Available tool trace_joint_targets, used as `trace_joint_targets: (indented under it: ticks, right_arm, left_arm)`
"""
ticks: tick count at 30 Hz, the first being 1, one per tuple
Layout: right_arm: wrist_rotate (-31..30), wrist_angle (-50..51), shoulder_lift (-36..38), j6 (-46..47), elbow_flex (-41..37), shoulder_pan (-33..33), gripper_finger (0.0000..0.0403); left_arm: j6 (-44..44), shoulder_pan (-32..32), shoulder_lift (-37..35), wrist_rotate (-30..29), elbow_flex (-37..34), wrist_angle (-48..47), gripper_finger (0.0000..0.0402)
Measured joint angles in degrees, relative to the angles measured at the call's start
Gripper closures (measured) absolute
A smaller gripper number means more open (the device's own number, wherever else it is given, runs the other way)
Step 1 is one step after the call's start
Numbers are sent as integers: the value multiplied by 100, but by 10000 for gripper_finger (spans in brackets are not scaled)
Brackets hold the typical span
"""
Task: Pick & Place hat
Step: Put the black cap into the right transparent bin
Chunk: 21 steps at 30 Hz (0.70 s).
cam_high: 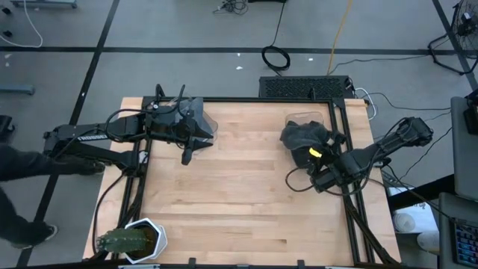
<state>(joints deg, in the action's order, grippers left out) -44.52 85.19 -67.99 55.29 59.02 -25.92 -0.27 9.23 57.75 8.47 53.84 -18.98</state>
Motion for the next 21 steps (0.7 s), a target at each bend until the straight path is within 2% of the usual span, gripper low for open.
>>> trace_joint_targets:
  ticks: [3, 8, 14, 18, 21]
  right_arm:
    - [311, -896, 0, -404, -233, -1, 403]
    - [745, -3049, 7, -1524, -549, 16, 403]
    - [823, -4909, 0, -2635, -655, 16, 403]
    - [815, -6052, 0, -3713, -655, 14, 403]
    - [483, -6508, 0, -4456, -633, -1, 403]
  left_arm:
    - [-1, 0, 1, 0, -1, 0, 270]
    - [0, 2, 0, 0, -2, 0, 270]
    - [0, 0, 0, 0, 0, 0, 270]
    - [0, 1, 1, 0, -2, 0, 270]
    - [0, 1, 0, 0, -1, 0, 270]
